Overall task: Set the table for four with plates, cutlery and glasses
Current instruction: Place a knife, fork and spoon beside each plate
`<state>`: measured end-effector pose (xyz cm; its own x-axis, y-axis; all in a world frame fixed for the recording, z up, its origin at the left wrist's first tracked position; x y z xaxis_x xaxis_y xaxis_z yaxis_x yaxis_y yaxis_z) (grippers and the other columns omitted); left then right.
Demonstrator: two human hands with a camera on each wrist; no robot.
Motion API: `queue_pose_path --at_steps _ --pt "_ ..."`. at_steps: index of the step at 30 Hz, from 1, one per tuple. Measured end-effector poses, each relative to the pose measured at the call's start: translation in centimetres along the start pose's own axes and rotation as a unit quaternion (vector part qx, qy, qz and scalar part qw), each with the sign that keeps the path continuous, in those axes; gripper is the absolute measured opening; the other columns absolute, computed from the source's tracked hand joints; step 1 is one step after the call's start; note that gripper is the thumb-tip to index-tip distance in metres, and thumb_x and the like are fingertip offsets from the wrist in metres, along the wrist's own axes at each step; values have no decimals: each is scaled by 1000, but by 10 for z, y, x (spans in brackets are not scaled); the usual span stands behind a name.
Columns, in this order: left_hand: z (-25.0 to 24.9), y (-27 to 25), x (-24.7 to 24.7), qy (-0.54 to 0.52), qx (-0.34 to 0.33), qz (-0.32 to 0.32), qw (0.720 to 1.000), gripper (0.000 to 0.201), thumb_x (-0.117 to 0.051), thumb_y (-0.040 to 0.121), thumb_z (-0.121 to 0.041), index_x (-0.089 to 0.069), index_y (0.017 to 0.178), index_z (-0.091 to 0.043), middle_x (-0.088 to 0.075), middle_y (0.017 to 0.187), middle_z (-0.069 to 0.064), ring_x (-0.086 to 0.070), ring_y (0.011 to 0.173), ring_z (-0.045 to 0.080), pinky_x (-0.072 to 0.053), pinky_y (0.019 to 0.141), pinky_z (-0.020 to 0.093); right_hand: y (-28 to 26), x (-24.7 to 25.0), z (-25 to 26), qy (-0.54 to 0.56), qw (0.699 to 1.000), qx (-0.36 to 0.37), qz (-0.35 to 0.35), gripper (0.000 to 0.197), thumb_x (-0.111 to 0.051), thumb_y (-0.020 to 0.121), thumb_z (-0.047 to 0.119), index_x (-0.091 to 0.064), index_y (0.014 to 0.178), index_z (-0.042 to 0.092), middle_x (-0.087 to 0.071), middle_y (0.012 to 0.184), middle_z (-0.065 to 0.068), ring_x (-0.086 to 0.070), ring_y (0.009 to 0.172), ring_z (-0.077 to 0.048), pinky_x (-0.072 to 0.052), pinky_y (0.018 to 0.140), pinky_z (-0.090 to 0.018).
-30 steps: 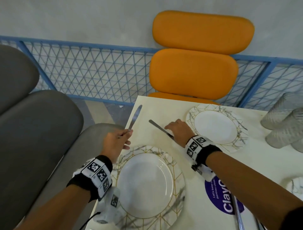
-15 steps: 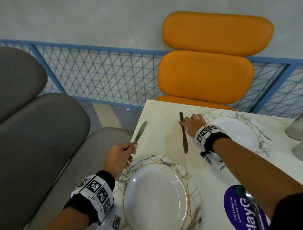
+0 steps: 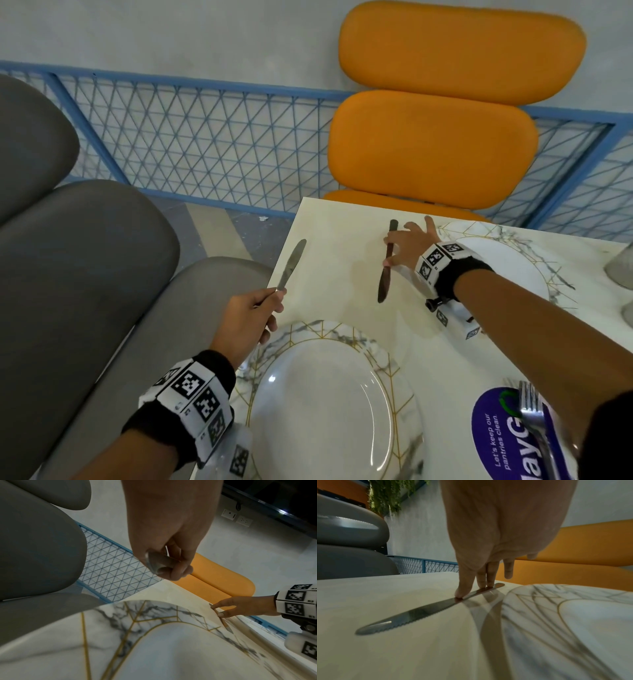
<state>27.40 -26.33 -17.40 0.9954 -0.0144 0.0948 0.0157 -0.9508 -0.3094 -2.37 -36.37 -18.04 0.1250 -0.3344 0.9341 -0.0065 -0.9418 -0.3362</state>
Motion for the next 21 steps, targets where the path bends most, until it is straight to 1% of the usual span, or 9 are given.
queue_pose_path --at_steps 2,7,11,14,17,21 --pt "0 -1 -2 8 -2 4 1000 12 -59 90 -15 -70 88 -12 -57 71 2 -44 43 7 -32 37 20 4 2 -7 2 1000 -11 -4 59 -50 83 57 -38 135 31 -42 144 1 -20 142 -19 4 115 -54" --pt "-1 -1 -5 17 -10 9 1000 12 -59 90 -17 -69 91 -11 -57 72 1 -45 45 8 -34 37 19 10 1 -25 -26 999 -38 14 57 -47 84 57 -41 135 31 -36 148 2 -18 143 -20 1 114 -57" --pt "5 3 -9 20 -4 10 1000 13 -60 90 -18 -71 91 -12 -59 71 1 -47 43 8 -35 38 22 11 -2 -37 -21 998 -59 24 55 -48 86 55 -41 135 31 -41 145 0 -21 142 -21 2 115 -56" --pt "9 4 -14 11 8 10 1000 13 -58 91 -18 -71 89 -14 -60 72 2 -47 44 10 -34 39 22 10 -3 -42 -20 997 -67 28 55 -46 88 54 -39 137 30 -37 147 0 -20 142 -22 2 114 -56" --pt "6 2 -18 20 3 22 1000 17 -55 93 -17 -69 98 -9 -60 76 4 -48 48 12 -37 40 22 12 -7 -45 -24 996 -74 37 55 -41 90 53 -35 140 30 -33 150 1 -17 143 -22 2 114 -57" --pt "8 1 -20 21 4 27 999 18 -54 94 -16 -69 101 -8 -59 77 5 -48 49 14 -37 41 23 16 -13 -47 -8 996 -76 36 55 -40 91 52 -33 141 30 -31 151 5 -13 145 -22 6 114 -58"
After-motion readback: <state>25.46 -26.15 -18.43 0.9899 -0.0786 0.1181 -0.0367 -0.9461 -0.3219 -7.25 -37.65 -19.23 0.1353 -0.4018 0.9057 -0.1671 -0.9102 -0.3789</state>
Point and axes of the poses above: each hand's wrist, its own y-axis towards the middle knuckle, its own x-axis out of the back of the hand, z = x × y, the point moved 10 cm from there along y, towards the middle knuckle
